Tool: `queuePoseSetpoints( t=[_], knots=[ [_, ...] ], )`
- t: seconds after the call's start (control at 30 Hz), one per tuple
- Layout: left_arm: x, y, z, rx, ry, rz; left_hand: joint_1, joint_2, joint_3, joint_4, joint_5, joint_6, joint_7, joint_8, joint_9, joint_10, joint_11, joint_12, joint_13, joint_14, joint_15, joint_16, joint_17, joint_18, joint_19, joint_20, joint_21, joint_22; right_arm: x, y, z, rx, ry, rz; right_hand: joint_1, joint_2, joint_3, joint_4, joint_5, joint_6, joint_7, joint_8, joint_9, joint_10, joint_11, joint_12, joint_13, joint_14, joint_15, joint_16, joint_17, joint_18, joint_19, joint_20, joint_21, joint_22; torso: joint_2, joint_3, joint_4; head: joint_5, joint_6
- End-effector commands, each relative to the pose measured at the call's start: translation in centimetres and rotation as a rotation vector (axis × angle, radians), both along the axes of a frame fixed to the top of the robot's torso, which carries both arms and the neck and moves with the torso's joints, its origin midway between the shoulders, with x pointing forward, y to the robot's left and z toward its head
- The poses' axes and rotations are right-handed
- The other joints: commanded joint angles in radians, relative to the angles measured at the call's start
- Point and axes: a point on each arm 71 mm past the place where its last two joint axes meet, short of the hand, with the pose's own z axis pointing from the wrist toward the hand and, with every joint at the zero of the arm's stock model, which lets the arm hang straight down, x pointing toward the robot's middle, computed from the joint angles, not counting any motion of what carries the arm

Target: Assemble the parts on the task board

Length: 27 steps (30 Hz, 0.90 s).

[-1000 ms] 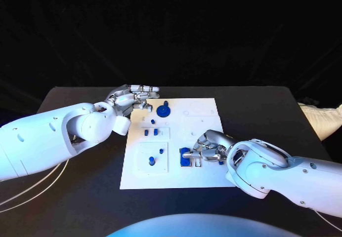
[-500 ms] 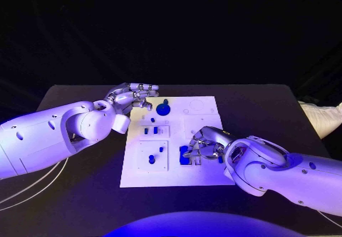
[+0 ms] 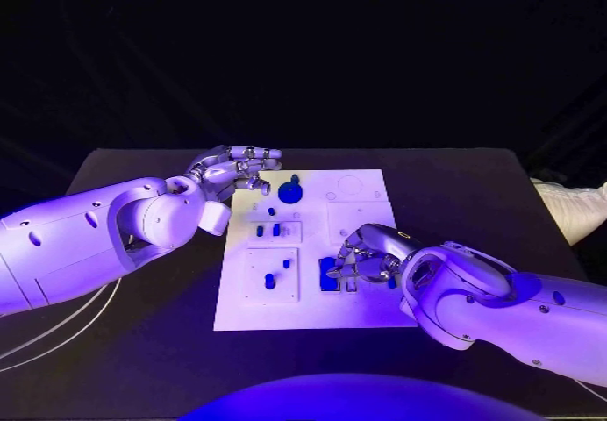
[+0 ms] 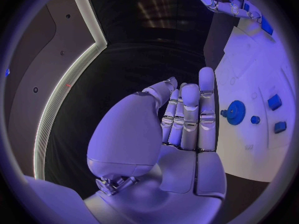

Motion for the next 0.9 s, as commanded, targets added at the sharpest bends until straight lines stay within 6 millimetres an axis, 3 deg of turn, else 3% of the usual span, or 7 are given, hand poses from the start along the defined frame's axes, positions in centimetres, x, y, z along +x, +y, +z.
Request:
queuePoseSetpoints(
  t=[0.03, 0.53, 0.73, 0.9],
  knots=[
    [-0.1, -0.2, 0.0, -0.013, 0.002, -0.018, -0.009, 0.0, -0.005, 0.002, 0.003, -0.006, -0.001, 0.007, 0.0, -0.008, 0.002, 0.005, 0.001, -0.008, 0.001, 0.006, -0.001, 0.019, 0.0, 0.004, -0.005, 0.0, -0.3, -0.2, -0.5, -0.024, 0.015, -0.002, -0.011, -0.004, -0.007, 0.002, 0.006, -0.005, -0.001, 0.006, 0.001, 0.006, -0.001, 0.004, 0.001, 0.059, -0.004, 0.004, 0.001, -0.009, 0.007, -0.001, 0.006, 0.001, 0.0, 0.0002, 0.0011, 0.0, -0.001],
    [0.0, -0.1, -0.1, -0.012, 0.005, -0.016, -0.009, 0.0, -0.005, 0.002, 0.003, -0.006, -0.001, 0.007, 0.0, -0.008, 0.002, 0.005, 0.001, -0.008, 0.001, 0.006, -0.001, 0.019, 0.0, 0.004, -0.005, 0.0, -0.7, 0.2, 0.3, 0.045, -0.051, 0.045, -0.016, -0.011, -0.016, 0.001, 0.016, -0.005, -0.001, 0.006, 0.003, 0.008, -0.001, 0.006, 0.004, 0.06, -0.004, 0.007, 0.006, -0.01, 0.008, -0.002, 0.008, 0.004, -0.001, -0.0002, 0.0003, 0.002, -0.003],
    [0.0, -0.1, -0.2, -0.01, 0.006, -0.013, -0.009, 0.0, -0.005, 0.002, 0.003, -0.006, -0.001, 0.007, 0.0, -0.008, 0.002, 0.005, 0.001, -0.008, 0.001, 0.006, -0.001, 0.019, 0.0, 0.004, -0.005, 0.0, -0.8, 0.4, 0.5, 0.054, -0.055, 0.064, 0.014, -0.011, -0.013, -0.02, 0.013, -0.007, -0.002, 0.003, 0.004, 0.004, -0.002, -0.003, -0.001, 0.06, -0.005, 0.006, 0.005, -0.009, 0.008, -0.003, 0.008, 0.004, -0.001, -0.0008, 0.0003, 0.003, -0.002],
    [-0.1, -0.1, -0.2, -0.009, 0.008, -0.014, -0.007, 0.002, -0.003, 0.001, 0.004, -0.007, -0.001, 0.008, 0.001, -0.01, 0.002, 0.008, 0.001, -0.01, 0.001, 0.005, -0.003, 0.019, 0.0, 0.004, -0.005, 0.0, -0.8, 0.4, 0.0, 0.012, -0.022, 0.074, 0.063, 0.011, 0.006, -0.051, -0.025, -0.008, -0.001, -0.003, 0.004, -0.004, -0.002, -0.02, -0.009, 0.058, -0.006, 0.002, 0.0, -0.009, 0.005, -0.003, 0.005, 0.0, -0.001, -0.0019, -0.0003, 0.005, -0.002]
  ],
)
